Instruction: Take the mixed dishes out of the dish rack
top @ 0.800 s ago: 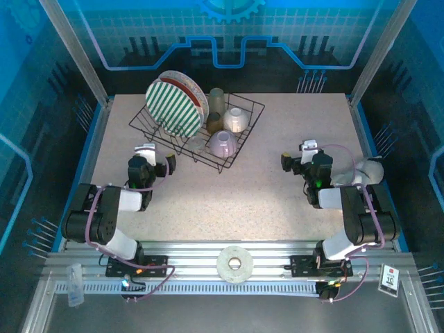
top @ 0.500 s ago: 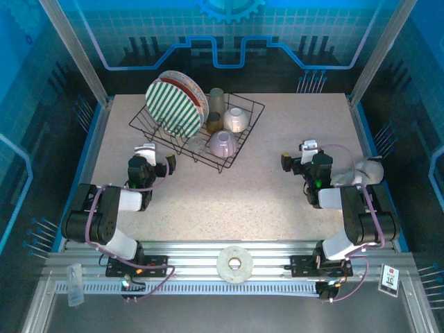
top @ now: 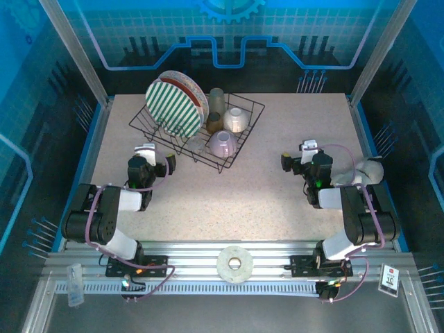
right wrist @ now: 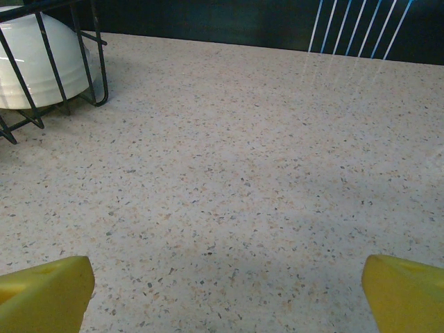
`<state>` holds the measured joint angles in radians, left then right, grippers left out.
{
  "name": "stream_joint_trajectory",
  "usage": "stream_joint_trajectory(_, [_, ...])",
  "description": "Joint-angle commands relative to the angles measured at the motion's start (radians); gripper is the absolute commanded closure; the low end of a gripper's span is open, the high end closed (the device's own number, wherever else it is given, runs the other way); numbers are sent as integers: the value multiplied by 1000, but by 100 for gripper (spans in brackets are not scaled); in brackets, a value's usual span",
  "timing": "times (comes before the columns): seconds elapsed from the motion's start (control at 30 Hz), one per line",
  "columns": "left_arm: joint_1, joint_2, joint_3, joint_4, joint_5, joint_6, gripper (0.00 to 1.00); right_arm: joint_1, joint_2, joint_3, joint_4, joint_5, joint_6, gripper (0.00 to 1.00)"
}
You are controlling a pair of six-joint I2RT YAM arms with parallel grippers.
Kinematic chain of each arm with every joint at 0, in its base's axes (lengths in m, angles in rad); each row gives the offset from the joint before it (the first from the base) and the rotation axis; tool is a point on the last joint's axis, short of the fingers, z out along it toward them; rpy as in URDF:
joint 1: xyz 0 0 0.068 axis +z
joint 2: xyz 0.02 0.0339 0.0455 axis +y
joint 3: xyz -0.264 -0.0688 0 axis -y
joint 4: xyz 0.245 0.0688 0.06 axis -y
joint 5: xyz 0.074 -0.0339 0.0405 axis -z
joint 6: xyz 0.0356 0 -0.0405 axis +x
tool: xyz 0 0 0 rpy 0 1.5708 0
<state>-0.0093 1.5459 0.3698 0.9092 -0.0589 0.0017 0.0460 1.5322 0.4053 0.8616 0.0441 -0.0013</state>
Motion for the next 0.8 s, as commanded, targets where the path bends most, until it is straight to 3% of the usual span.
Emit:
stream_joint_trajectory(0.0, [20, 1, 20, -7, 35, -2, 1, 7, 4, 0, 7, -13, -6, 0])
stream_joint_trajectory(0.17, [18, -103, 56, -164, -29, -25, 1, 0, 2, -3, 12, -30, -5, 0])
stream_joint_trajectory(0.3, [21, -251, 31, -264, -97, -85, 1, 0, -103, -18, -45, 17, 6, 0])
stream_joint_trajectory(0.4, [20, -411, 86, -527, -168, -169, 1, 8, -247, -3, -204, 99, 11, 0])
stream_joint_trajectory(0.5, [30, -506, 214, -894, -256, -309, 1, 3, -377, 68, -422, 173, 59, 0])
stream_joint_trajectory(0.6, [35, -532, 334, -1178, -238, -410, 1, -28, -464, 124, -544, 207, 197, 0])
stream_joint_trajectory(0.67, [38, -532, 413, -1329, -176, -492, 1, -59, -503, 150, -655, 308, 452, 0])
stream_joint_trajectory(0.7, [41, -529, 439, -1390, -143, -541, 1, -91, -515, 162, -688, 296, 558, 0])
stream_joint_trajectory(0.77, [40, -518, 477, -1473, -68, -636, 1, -158, -514, 217, -752, 140, 632, 0])
